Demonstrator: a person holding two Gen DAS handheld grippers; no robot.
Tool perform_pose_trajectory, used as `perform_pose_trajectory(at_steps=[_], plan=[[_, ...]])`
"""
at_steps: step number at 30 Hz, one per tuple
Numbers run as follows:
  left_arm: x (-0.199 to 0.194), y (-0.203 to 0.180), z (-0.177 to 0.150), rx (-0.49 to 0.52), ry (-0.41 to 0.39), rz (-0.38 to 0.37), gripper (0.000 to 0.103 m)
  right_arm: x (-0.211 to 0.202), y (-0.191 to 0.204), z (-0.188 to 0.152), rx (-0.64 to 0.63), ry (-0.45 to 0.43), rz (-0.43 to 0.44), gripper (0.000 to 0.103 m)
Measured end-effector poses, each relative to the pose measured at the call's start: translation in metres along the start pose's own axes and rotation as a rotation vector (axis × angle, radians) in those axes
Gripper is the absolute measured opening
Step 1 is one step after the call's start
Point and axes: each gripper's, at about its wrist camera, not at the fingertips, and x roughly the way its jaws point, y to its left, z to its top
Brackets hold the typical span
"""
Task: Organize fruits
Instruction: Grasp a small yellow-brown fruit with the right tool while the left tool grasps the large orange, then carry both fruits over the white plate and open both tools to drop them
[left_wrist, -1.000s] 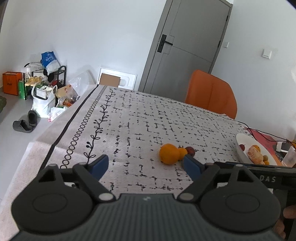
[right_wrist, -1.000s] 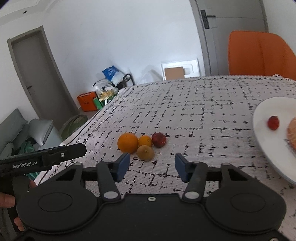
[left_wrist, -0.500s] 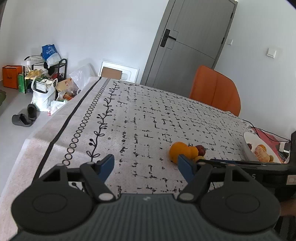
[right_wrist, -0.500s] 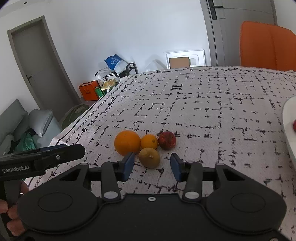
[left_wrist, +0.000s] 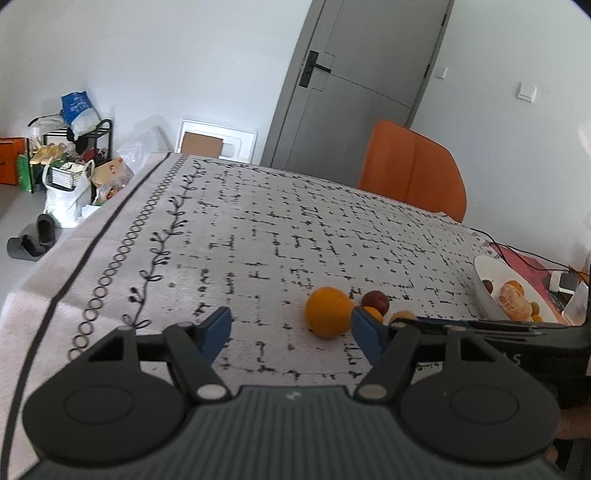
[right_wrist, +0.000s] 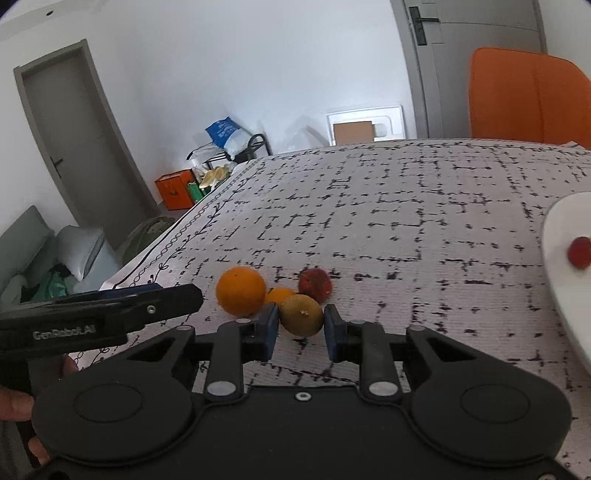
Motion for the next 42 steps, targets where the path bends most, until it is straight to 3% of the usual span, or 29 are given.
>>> perform_pose_trajectory(at_steps=[13,15,16,21,42], plan=[[0.028,-0.018,-0.001,0.017,0.031,-0.033,0.059,-0.033,-0.020,-0.005,0.046,-0.044,-0.061,0.025],[0.033,-0.019,-0.002,0.013,0.041,-0.040,0.046,-0.040,-0.024,-0.006,0.053,-0.055,-0.071,0.025],[0.034,-0.020,-0.003,0.007,0.042,-0.046,0.034,-0.042,-0.025,-0.007,0.055,-0.057,-0.077,0.025],[0.025,-0.027,-0.005,0.030,0.001,-0.025,0.034,-0.056,-0.035,-0.014,0.079,-0.069,-0.111,0.025],[0.001,-0.094,0.002,0.114,-0.035,-0.111,0.034,-0.116,-0.079,-0.020,0.164,-0.184,-0.176,0.025]])
